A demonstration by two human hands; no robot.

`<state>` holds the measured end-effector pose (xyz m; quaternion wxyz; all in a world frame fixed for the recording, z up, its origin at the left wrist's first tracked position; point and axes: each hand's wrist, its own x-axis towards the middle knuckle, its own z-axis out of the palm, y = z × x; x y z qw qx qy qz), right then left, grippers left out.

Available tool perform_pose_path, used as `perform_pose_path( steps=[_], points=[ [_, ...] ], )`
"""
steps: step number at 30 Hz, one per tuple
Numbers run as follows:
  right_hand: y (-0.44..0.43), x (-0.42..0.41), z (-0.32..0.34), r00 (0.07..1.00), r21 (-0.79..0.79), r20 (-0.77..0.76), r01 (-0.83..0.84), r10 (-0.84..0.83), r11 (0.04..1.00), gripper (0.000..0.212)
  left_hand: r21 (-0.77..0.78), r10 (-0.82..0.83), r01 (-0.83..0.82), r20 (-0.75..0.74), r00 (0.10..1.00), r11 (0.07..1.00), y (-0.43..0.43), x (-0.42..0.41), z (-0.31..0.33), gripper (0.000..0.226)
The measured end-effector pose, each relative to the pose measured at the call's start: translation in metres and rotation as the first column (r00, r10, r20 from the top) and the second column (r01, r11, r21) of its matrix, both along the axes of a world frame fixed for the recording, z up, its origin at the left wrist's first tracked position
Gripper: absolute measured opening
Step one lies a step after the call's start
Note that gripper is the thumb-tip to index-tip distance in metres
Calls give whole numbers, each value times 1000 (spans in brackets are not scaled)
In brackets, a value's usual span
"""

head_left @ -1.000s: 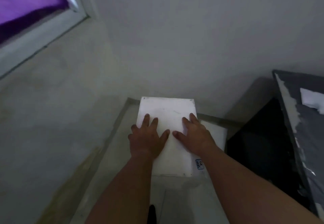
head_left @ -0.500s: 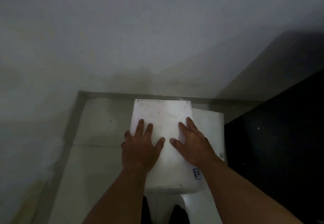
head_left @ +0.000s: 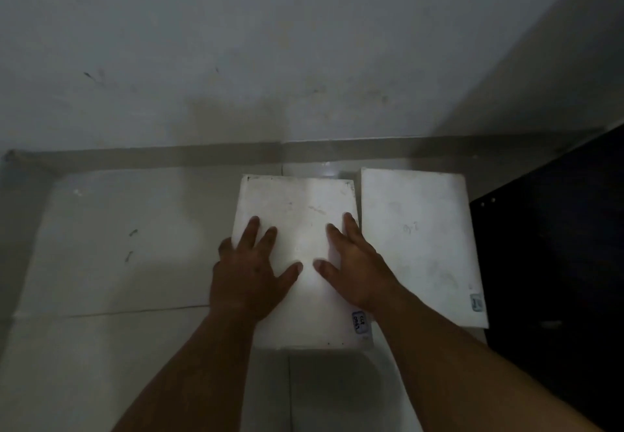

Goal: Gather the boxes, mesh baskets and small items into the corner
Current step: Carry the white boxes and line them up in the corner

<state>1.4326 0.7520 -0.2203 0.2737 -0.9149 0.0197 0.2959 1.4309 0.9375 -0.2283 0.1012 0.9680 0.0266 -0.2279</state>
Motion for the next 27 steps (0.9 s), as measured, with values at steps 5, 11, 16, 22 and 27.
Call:
perform_pose_path(
  steps=[5,11,16,22,27],
  points=[
    [3,8,-30,998,-27,39,-37,38,999,73,-45,53,-53,19,998,998,3,6,-42,91],
    [12,5,-38,998,-159,0,-60,61,985,75,-69,15,-23,-116,993,997,-2,4,-50,100],
    [23,9,-26,993,-270,-46,-114,105,956,73,-53,-21,7,-259,966,999,-1,9,-36,103],
    [30,-15,60,988,-279,126,-48,86,959,56,92,-188,194,-69,980,977,-13,-3,55,79],
    [33,-39,208,921,-271,375,3,103,962,38,88,-261,247,249,933,965,-14,-19,202,54]
  ],
)
